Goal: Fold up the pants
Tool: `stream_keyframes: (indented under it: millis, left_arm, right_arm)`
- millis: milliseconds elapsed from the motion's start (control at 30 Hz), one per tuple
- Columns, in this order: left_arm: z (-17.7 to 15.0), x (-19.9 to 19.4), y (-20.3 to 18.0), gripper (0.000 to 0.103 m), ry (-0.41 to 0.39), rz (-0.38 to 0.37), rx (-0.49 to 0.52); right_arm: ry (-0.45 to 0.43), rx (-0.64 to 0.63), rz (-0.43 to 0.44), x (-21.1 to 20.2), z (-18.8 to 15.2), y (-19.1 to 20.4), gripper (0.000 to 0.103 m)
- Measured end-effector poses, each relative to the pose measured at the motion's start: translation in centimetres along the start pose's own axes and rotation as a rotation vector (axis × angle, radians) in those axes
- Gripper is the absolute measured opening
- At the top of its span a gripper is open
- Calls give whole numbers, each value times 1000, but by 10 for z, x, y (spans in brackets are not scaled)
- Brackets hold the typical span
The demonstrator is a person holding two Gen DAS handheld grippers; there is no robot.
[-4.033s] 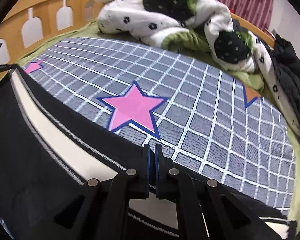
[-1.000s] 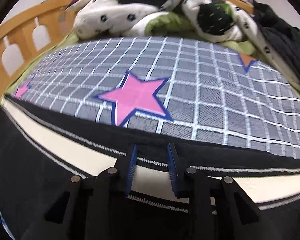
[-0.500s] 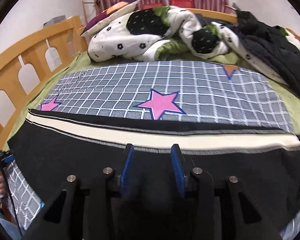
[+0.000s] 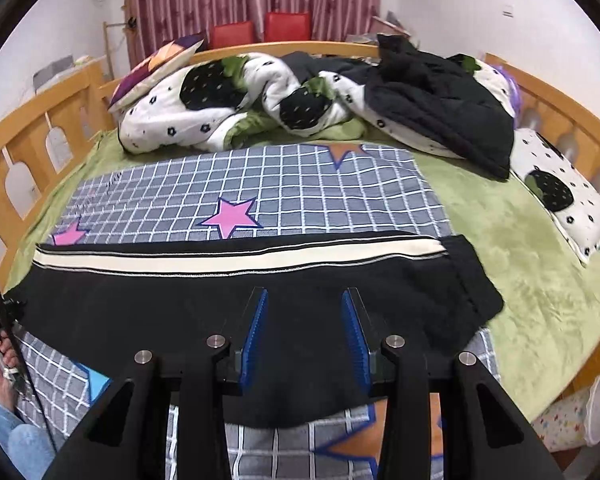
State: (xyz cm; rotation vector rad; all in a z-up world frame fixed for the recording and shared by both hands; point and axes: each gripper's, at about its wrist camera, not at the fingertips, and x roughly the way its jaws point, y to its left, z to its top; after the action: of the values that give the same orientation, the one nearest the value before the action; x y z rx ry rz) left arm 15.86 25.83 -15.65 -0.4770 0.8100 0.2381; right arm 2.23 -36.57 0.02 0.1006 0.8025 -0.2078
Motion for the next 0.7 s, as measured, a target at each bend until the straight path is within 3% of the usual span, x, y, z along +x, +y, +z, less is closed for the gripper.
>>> stream_keyframes:
  millis: [167, 333, 433, 533, 633, 700]
  left_arm:
    - [13, -58, -104, 12, -132, 37, 261]
    - [-9, -102, -227, 12, -208, 39, 555]
    - [-38, -112, -300, 10, -159, -4, 679]
    - [-86, -112, -363, 9, -144, -20, 806]
    - [-143, -101, -398, 9, -135, -40, 896]
    - [-182, -87, -409, 8, -66, -73, 909]
  right_arm:
    - [-58, 13, 34, -11, -26, -18, 38]
    - [-16, 33, 88, 38, -55, -46, 38]
    - [-28, 59, 103, 52, -65, -65, 38]
    - [-9, 69, 100, 60, -68, -88, 38]
    - [-70, 64, 75, 49, -72, -111, 38]
    - [-93, 82, 53, 44, -78, -128, 38]
